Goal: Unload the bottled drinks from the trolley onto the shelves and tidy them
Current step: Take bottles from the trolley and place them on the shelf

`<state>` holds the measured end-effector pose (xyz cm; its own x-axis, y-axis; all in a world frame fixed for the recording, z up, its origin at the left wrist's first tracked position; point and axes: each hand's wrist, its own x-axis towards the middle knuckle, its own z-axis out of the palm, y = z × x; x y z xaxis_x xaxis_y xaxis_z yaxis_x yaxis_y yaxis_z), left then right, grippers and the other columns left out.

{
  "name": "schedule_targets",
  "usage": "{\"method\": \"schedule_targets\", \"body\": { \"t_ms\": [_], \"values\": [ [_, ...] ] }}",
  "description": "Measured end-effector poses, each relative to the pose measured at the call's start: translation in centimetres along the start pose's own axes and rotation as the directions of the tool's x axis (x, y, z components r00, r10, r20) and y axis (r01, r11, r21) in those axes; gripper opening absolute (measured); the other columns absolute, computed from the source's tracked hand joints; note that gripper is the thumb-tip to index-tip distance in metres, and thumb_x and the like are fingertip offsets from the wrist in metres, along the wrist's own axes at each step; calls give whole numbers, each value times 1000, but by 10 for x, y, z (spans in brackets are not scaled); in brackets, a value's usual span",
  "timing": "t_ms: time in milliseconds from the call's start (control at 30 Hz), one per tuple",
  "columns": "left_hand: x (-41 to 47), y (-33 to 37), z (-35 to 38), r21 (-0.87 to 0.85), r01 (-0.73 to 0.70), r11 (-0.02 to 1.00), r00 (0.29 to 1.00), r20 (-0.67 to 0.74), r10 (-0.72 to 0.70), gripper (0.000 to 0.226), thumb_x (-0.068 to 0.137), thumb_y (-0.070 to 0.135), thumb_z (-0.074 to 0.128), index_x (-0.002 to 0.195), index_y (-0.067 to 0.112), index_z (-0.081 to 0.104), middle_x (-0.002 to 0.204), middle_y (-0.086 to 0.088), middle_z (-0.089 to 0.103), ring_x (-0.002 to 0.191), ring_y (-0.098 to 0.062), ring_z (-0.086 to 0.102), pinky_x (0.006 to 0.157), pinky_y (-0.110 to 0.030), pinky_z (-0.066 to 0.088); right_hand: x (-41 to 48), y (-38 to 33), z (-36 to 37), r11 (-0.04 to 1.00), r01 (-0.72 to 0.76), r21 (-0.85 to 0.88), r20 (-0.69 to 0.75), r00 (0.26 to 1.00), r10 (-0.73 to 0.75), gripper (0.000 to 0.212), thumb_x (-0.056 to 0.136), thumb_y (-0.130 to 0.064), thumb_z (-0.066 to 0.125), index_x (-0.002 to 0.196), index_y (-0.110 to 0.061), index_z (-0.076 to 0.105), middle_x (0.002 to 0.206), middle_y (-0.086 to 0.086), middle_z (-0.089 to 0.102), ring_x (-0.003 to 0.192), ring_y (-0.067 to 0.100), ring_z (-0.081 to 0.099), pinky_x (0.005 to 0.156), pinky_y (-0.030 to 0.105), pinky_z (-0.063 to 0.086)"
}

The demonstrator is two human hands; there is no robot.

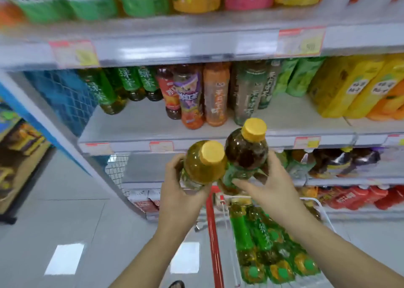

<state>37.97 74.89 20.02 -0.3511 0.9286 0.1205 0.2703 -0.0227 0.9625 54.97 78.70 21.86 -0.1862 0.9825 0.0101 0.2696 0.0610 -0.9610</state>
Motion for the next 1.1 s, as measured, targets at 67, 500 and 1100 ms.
{"method": "schedule_targets", "body": {
  "t_ms": [67,500,1100],
  "values": [
    [23,1,-32,73,-108,991,992,-56,112,74,65,10,81,104,60,41,105,37,52,100,11,52,84,-7,40,20,-18,31,995,61,73,-11,998,-61,59,64,-12,82,103,-39,47,97,-32,62,95,-15,56,77,3,42],
    [173,-49,-152,10,-86,996,992,-96,86,61,79,5,71,125,30,39,111,27,51,101,18,51,87,-6,41,149,-49,203,965,261,9,-179,950,-255,66,72,-12,78,121,-34,39,118,-12,57,114,5,54,96,22,44],
    [219,-82,-157,222,-87,971,990,-90,110,61,82,8,66,136,9,36,136,-11,39,118,-21,47,90,-13,33,185,-20,242,961,76,-266,-283,947,-153,49,80,-8,68,125,-7,49,118,7,59,110,20,55,86,21,40]
  ]
}}
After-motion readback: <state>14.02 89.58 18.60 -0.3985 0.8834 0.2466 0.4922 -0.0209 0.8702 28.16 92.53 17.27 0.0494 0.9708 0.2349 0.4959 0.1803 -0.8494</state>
